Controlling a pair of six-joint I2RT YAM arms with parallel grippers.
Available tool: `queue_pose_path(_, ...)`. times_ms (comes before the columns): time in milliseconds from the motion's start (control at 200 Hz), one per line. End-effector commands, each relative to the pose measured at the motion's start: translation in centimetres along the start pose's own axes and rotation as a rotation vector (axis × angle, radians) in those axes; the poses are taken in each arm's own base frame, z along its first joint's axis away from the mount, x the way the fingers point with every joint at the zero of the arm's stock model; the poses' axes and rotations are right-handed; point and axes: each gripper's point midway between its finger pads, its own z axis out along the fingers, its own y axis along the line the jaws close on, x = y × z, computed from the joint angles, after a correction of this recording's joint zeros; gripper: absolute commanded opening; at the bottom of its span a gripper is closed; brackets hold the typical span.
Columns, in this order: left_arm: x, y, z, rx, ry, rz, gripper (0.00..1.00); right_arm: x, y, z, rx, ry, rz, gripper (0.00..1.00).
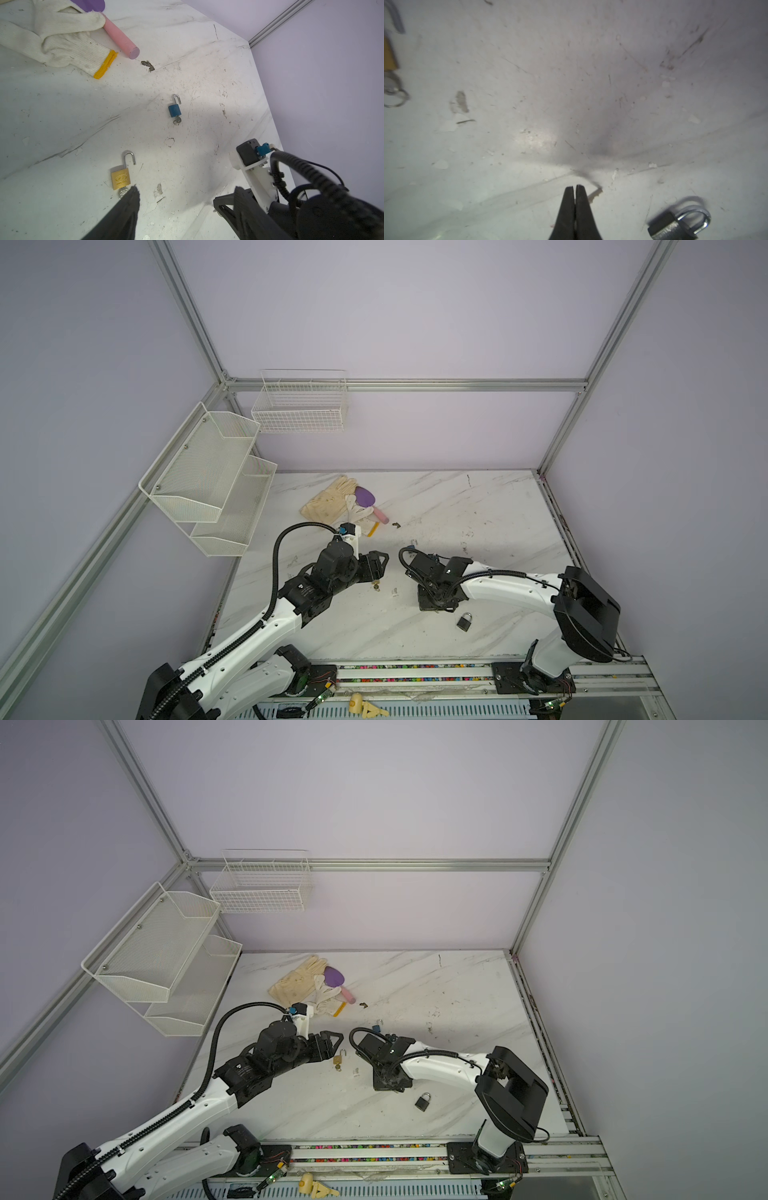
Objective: Unlock with the key
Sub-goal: 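Lift the key with the right gripper toward the left gripper while the left gripper rises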
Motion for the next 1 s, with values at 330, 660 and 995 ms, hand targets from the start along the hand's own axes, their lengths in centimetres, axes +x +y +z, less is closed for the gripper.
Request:
queue_pose_path(330,-5.8,-7.3,-5.5,0.335,-0.466,0.559,0.66,-11.1,5.2,-12.8,-0.323,-0.276,0.209,0.0)
queue_pose_path(660,-4.6,-9.7,-4.5,0.507,-0.574,0.757,0.64,-13.6,5.9,-18.2,-0.391,-0.312,0.139,0.0)
queue_pose_path(995,-4.9,-12.4,-1.7,0.632,-0.584,0.812,0.6,-13.3,6.8,-20.4,-0.438,-0.289,0.085,0.0)
